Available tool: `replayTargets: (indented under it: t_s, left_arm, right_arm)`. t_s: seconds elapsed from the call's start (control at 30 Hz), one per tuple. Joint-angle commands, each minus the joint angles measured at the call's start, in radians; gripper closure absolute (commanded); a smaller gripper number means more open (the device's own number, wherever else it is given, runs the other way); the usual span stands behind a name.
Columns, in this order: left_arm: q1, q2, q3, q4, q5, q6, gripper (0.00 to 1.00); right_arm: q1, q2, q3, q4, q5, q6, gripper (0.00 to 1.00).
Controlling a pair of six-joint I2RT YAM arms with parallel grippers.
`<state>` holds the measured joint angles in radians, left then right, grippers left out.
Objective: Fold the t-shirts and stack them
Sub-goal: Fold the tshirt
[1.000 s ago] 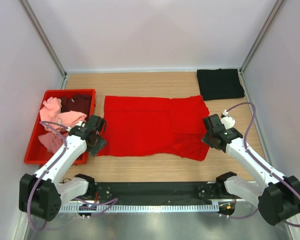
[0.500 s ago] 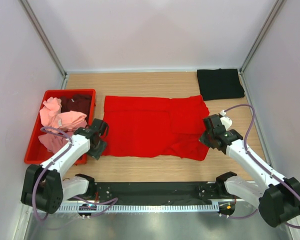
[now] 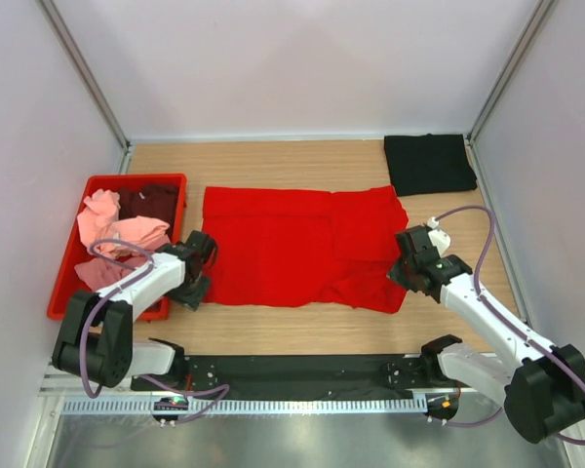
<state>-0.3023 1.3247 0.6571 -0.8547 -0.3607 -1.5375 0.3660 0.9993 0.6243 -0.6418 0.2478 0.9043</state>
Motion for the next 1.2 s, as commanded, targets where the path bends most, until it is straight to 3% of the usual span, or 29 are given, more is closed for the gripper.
replayTargets:
  t_s: [0.0,0.1,0.27,0.77,1.17]
  left_arm:
    - [0.005,0.027,-0.013,0.058,-0.054,-0.023,0.57]
    - [0.005,0.019,-0.025,0.066,-0.047,-0.018,0.67]
    - [0.005,0.005,-0.001,0.065,-0.053,0.031,1.00]
    - [-0.015,-0.113,0.042,0.049,-0.116,0.154,1.00]
    - [-0.153,-0.009,0.283,-0.109,-0.308,0.280,0.99]
  right_arm:
    - [-0.002,-0.014,-0.003,0.024,0.018,-0.021,0.99]
    - [-0.004,-0.019,-0.003,0.014,0.019,-0.021,0.99]
    - [-0.002,-0.040,0.014,-0.021,0.047,-0.024,0.99]
    - [-0.002,-0.151,0.055,-0.185,0.127,-0.002,0.99]
    - [-0.002,-0.165,0.153,-0.228,0.172,-0.030,0.99]
